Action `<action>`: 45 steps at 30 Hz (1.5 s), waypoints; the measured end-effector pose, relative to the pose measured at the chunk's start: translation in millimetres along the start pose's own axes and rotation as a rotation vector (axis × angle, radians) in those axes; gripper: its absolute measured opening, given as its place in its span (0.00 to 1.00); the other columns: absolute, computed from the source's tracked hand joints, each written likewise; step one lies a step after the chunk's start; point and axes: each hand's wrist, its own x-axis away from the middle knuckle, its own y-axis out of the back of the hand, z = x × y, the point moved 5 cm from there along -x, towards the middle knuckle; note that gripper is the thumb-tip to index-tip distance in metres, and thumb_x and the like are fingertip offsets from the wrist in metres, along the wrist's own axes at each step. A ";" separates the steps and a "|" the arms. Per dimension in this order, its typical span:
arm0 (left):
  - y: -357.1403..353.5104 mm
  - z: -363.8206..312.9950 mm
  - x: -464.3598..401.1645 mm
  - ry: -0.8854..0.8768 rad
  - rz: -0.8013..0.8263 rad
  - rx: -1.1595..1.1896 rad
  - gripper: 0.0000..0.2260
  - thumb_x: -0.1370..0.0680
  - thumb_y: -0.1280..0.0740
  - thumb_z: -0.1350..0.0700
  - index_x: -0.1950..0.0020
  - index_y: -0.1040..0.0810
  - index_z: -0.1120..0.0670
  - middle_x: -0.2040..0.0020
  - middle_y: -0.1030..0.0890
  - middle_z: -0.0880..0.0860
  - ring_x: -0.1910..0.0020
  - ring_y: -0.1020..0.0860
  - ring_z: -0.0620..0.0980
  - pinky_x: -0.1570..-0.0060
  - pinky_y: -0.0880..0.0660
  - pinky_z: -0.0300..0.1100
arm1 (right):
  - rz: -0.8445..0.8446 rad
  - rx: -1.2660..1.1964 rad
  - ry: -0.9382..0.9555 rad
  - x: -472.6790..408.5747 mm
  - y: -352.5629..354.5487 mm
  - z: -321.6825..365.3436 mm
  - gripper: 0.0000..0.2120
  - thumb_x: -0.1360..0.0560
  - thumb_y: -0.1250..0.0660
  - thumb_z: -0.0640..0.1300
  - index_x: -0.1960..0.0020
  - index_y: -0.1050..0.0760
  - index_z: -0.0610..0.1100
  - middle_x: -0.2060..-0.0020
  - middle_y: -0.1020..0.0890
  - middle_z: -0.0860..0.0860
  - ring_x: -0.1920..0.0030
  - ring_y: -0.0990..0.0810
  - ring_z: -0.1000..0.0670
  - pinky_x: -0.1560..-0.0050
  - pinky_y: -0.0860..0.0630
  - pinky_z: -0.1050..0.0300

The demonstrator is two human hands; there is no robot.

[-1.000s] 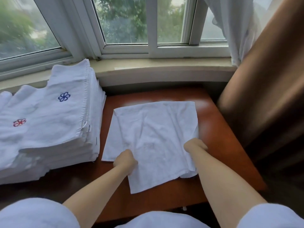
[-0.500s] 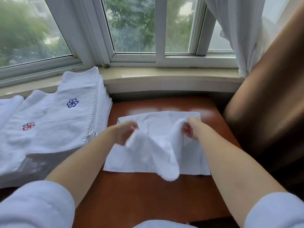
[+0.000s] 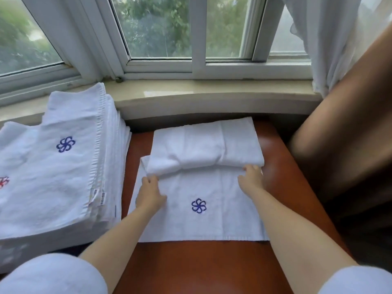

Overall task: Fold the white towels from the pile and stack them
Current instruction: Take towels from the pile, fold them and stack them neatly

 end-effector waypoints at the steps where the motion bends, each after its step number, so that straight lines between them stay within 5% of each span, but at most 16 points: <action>1: -3.0 -0.7 4.5 -0.096 -0.061 -0.054 0.21 0.28 0.31 0.61 0.37 0.32 0.54 0.36 0.36 0.55 0.53 0.25 0.55 0.66 0.28 0.44 | 0.057 0.076 0.101 4.5 -6.1 2.7 0.14 0.24 0.40 0.40 0.38 0.28 0.45 0.37 0.31 0.48 0.40 0.28 0.44 0.47 0.30 0.55; 5: -13.7 -3.2 19.8 -0.382 -0.020 -0.286 0.21 0.25 0.39 0.65 0.32 0.29 0.54 0.33 0.33 0.52 0.47 0.25 0.55 0.59 0.25 0.45 | 0.255 0.304 0.318 27.6 -19.2 19.0 0.11 0.21 0.44 0.44 0.44 0.25 0.50 0.43 0.26 0.50 0.42 0.26 0.44 0.44 0.28 0.53; 8: -15.5 0.0 32.4 -0.278 0.135 -0.284 0.19 0.23 0.42 0.59 0.32 0.27 0.51 0.42 0.22 0.51 0.48 0.22 0.53 0.53 0.25 0.43 | 0.298 0.346 0.217 34.9 -15.4 16.1 0.17 0.20 0.46 0.52 0.37 0.27 0.47 0.43 0.19 0.48 0.41 0.21 0.46 0.47 0.28 0.56; 10: -18.8 2.2 41.5 -0.168 0.356 -0.190 0.23 0.26 0.42 0.60 0.31 0.31 0.49 0.51 0.17 0.52 0.60 0.19 0.49 0.64 0.25 0.39 | 0.325 0.388 0.159 38.9 -17.9 9.7 0.15 0.21 0.48 0.53 0.54 0.25 0.49 0.57 0.17 0.49 0.50 0.18 0.46 0.57 0.28 0.58; 13: -10.1 -1.3 44.6 -0.030 0.665 0.053 0.14 0.28 0.41 0.62 0.46 0.21 0.56 0.67 0.18 0.57 0.80 0.29 0.45 0.77 0.34 0.33 | 0.221 0.417 -0.006 38.6 -13.6 0.9 0.15 0.21 0.45 0.50 0.44 0.22 0.46 0.44 0.20 0.47 0.41 0.22 0.44 0.50 0.28 0.54; 15: 4.3 -0.9 32.2 0.052 0.544 0.225 0.08 0.28 0.37 0.61 0.61 0.19 0.59 0.65 0.19 0.58 0.76 0.27 0.47 0.74 0.32 0.34 | 0.061 0.328 -0.159 34.7 -6.4 -7.3 0.15 0.23 0.41 0.44 0.40 0.24 0.43 0.38 0.23 0.45 0.38 0.25 0.43 0.44 0.28 0.53; 16: 11.1 3.2 24.0 0.098 0.394 0.277 0.07 0.27 0.36 0.60 0.59 0.19 0.59 0.61 0.19 0.57 0.70 0.24 0.49 0.70 0.29 0.37 | -0.032 0.235 -0.227 33.8 -2.1 -11.2 0.15 0.23 0.40 0.43 0.39 0.25 0.42 0.37 0.26 0.43 0.36 0.28 0.42 0.41 0.30 0.51; 18: 25.2 10.6 12.5 0.131 0.070 0.257 0.13 0.27 0.35 0.59 0.43 0.22 0.58 0.45 0.23 0.57 0.56 0.23 0.54 0.60 0.28 0.41 | -0.164 0.039 -0.350 32.2 3.9 -18.7 0.18 0.25 0.37 0.44 0.35 0.29 0.41 0.34 0.32 0.41 0.34 0.33 0.40 0.37 0.33 0.48; 21: 23.3 18.8 5.2 0.274 -0.008 0.351 0.32 0.26 0.32 0.58 0.24 0.40 0.56 0.31 0.37 0.60 0.44 0.26 0.58 0.51 0.25 0.44 | -0.186 -0.216 -0.493 23.0 4.9 -27.6 0.25 0.27 0.33 0.42 0.32 0.35 0.39 0.32 0.35 0.39 0.34 0.34 0.38 0.37 0.33 0.46; 24: 12.5 18.3 -2.4 0.528 0.142 0.800 0.29 0.26 0.28 0.61 0.28 0.36 0.62 0.45 0.27 0.62 0.54 0.23 0.56 0.62 0.22 0.46 | -0.125 -0.414 -0.513 9.8 6.0 -31.2 0.26 0.29 0.32 0.39 0.34 0.35 0.37 0.35 0.30 0.39 0.40 0.26 0.37 0.47 0.27 0.49; 26: 12.4 17.0 -4.7 0.595 0.191 0.831 0.18 0.26 0.28 0.62 0.39 0.27 0.64 0.62 0.28 0.58 0.67 0.28 0.52 0.72 0.29 0.40 | -0.123 -0.571 -0.504 4.7 6.1 -35.6 0.20 0.29 0.30 0.37 0.40 0.30 0.36 0.40 0.23 0.39 0.49 0.22 0.40 0.54 0.26 0.52; 30: 21.0 1.9 -11.7 0.608 0.227 0.803 0.05 0.21 0.36 0.64 0.47 0.30 0.62 0.68 0.29 0.57 0.71 0.31 0.51 0.73 0.32 0.39 | -0.190 -0.630 -0.395 0.3 15.5 -32.7 0.06 0.28 0.31 0.42 0.60 0.26 0.41 0.47 0.20 0.39 0.58 0.22 0.41 0.53 0.23 0.50; 33: 39.0 -14.0 -14.9 0.596 0.189 0.907 0.07 0.19 0.43 0.64 0.42 0.32 0.61 0.60 0.22 0.62 0.69 0.24 0.53 0.77 0.26 0.37 | -0.249 -0.610 -0.306 2.8 36.0 -16.2 0.12 0.24 0.37 0.49 0.60 0.25 0.42 0.48 0.20 0.38 0.53 0.19 0.37 0.48 0.21 0.45; 37: 78.6 -33.7 -21.1 0.439 0.076 1.070 0.12 0.18 0.44 0.59 0.34 0.34 0.56 0.40 0.26 0.63 0.62 0.17 0.56 0.71 0.20 0.42 | -0.459 -0.492 -0.182 15.2 82.5 13.0 0.18 0.18 0.44 0.46 0.46 0.21 0.35 0.43 0.24 0.40 0.49 0.23 0.40 0.51 0.32 0.58; 40: 114.1 -51.7 -14.5 0.319 -0.042 1.286 0.13 0.20 0.44 0.59 0.35 0.33 0.56 0.42 0.25 0.62 0.60 0.18 0.58 0.66 0.19 0.47 | -0.567 -0.480 -0.148 28.1 115.3 33.8 0.19 0.17 0.48 0.46 0.40 0.24 0.35 0.41 0.28 0.39 0.50 0.26 0.40 0.53 0.39 0.57; 45: 166.9 -65.2 6.0 0.231 -0.141 1.366 0.05 0.27 0.39 0.62 0.52 0.28 0.60 0.53 0.23 0.61 0.62 0.20 0.58 0.69 0.21 0.44 | -0.692 -0.599 -0.101 45.6 170.5 64.9 0.19 0.17 0.50 0.45 0.39 0.26 0.35 0.42 0.22 0.38 0.41 0.25 0.39 0.48 0.34 0.54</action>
